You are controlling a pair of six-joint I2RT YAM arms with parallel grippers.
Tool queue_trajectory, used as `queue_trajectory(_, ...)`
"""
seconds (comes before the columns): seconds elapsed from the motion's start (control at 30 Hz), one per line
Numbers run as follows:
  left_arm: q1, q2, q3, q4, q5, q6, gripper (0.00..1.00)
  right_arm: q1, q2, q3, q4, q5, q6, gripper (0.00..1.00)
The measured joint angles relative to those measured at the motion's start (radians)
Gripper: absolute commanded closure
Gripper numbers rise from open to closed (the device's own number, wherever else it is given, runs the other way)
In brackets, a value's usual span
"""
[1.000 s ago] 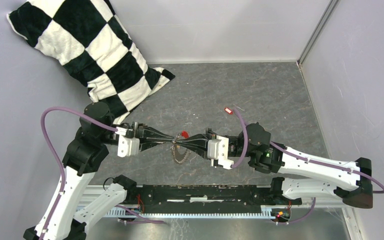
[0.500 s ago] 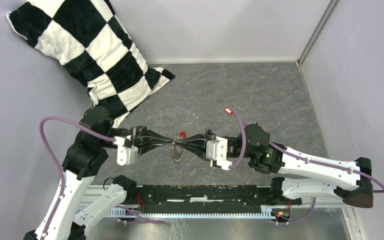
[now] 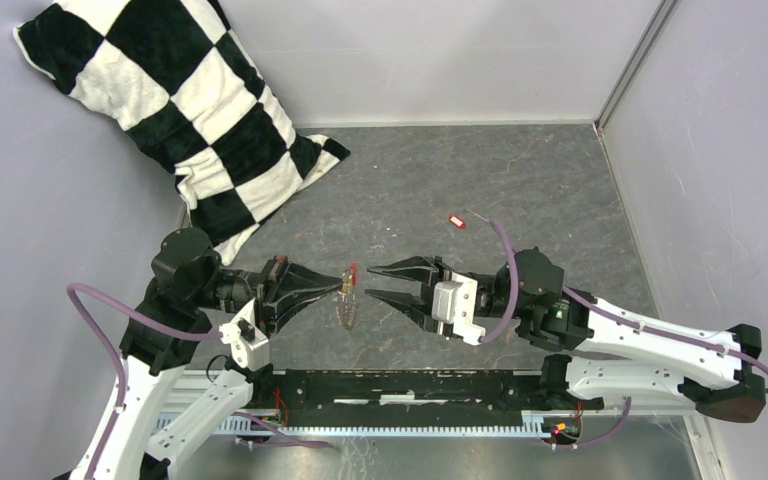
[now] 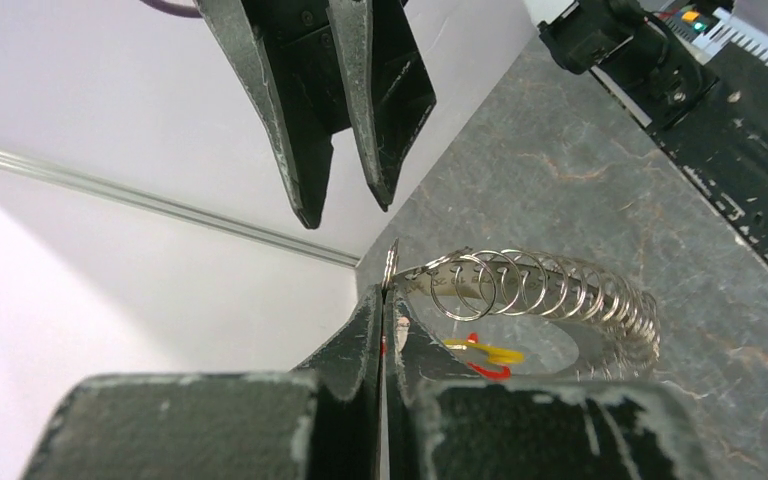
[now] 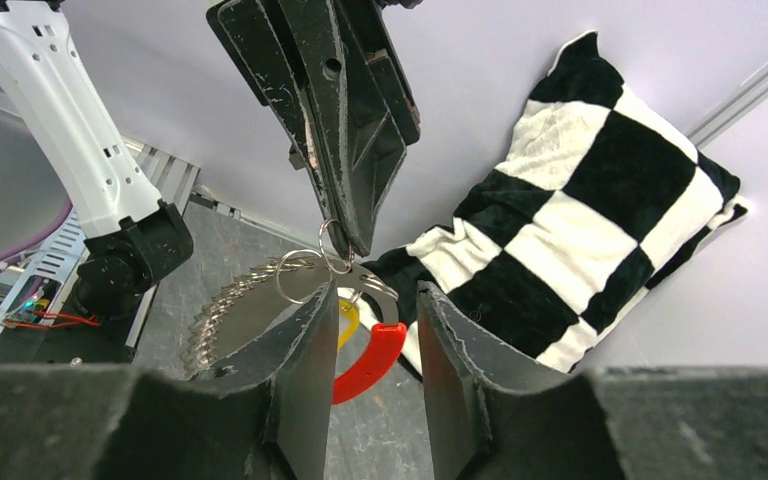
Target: Put the keys on the keyring
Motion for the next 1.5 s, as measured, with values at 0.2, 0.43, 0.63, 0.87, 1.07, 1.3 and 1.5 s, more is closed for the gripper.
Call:
queue_trajectory(0.2,0.0,0.002,0.003,-0.001,0.008,0.092,0.98,0.0,0.015,0.016,-0.034,-0.002,-0.005,0.62)
queue_trajectory(0.43,0.0,0.021,0.035,0.0,0.016,0.1,0.98,0.001,0.021,0.036,-0.042,-0.005,-0.008,0.64)
queue_trajectory(0.63,0.0,0.028,0.046,0.0,0.016,0.095,0.98,0.006,0.033,0.05,-0.041,-0.017,-0.008,0.67)
queue_trajectory(0.87,0.0,0.022,0.046,0.0,0.017,0.095,0.98,0.039,0.073,0.075,-0.045,-0.025,-0.017,0.71)
queue_trajectory(1.07,0.0,0.021,0.046,0.0,0.017,0.095,0.98,0.092,0.077,0.076,-0.048,0.027,-0.048,0.78)
queue_trajectory(1.3,0.0,0.021,0.047,-0.001,0.018,0.093,0.98,0.144,0.085,0.076,-0.042,0.124,-0.098,0.8)
queue_trajectory(1.5,0.0,0.019,0.047,0.0,0.005,0.058,0.98,0.153,0.085,0.076,-0.043,0.218,-0.107,0.65)
